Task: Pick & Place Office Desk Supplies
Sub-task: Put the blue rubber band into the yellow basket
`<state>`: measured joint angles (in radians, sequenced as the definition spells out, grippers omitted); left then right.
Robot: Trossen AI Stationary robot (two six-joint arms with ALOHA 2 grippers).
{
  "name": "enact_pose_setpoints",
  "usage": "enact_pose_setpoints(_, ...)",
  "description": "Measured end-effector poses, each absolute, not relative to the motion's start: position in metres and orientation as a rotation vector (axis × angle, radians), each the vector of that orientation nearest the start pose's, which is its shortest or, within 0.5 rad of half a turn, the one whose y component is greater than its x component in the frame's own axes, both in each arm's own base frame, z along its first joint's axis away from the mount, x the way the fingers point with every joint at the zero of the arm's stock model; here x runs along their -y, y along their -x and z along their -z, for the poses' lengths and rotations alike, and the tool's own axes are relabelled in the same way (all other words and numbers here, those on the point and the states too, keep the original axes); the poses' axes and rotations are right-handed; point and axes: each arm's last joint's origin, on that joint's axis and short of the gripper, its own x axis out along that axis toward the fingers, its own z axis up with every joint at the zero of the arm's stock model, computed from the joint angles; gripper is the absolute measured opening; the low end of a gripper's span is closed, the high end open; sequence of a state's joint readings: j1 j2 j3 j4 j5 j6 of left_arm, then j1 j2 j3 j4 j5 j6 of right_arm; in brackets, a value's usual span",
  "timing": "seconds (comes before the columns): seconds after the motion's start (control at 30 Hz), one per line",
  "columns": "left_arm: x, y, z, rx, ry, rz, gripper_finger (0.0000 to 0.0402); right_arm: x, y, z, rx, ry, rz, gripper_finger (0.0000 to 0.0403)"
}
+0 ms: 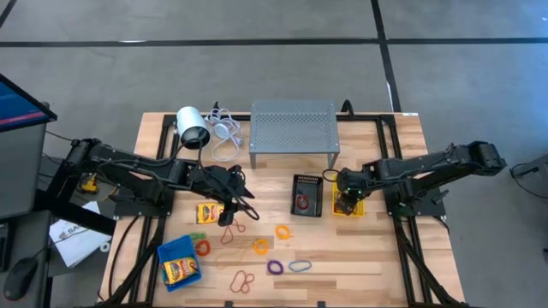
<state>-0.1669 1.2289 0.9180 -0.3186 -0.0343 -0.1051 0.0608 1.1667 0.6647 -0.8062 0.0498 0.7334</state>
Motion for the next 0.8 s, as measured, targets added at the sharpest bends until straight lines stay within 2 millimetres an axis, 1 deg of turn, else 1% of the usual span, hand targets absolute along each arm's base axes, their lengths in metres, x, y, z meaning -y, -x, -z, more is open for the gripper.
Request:
enact_pose_setpoints(0.1,0.042,-0.258,-0.277,-0.633,0.038,0.095,0.0159,-0.007,-0.185,-0.188,-1.241,-0.561,0.481,0.0243)
enact_pose_setpoints(0.17,0.042,-0.258,-0.277,-0.634,0.038,0.095,0.0159,-0.006,-0.184,-0.187,-1.242,-0.57,0.497,0.0257)
enact_pose_setpoints(0.23,0.042,-0.258,-0.277,-0.634,0.038,0.095,0.0159,-0.004,-0.184,-0.187,-1.245,-0.575,0.506,0.0261)
enact_pose_setpoints(0.37,0.042,-0.258,-0.277,-0.636,0.038,0.095,0.0159,-0.001,-0.178,-0.187,-1.289,-0.577,0.539,0.0254)
enact_pose_setpoints(0.53,0.041,-0.258,-0.277,-0.636,0.04,0.089,0.016,0.0,-0.181,-0.188,-1.256,-0.581,0.518,0.0239)
enact_pose_setpoints(0.67,0.038,-0.259,-0.277,-0.632,0.045,0.081,0.0161,0.001,-0.18,-0.191,-1.271,-0.563,0.505,0.0227)
enact_pose_setpoints(0.73,0.037,-0.26,-0.278,-0.618,0.049,0.077,0.0161,0.002,-0.182,-0.194,-1.235,-0.576,0.497,0.0223)
enact_pose_setpoints(0.8,0.035,-0.262,-0.278,-0.61,0.055,0.07,0.0162,0.001,-0.188,-0.197,-1.188,-0.612,0.434,0.022)
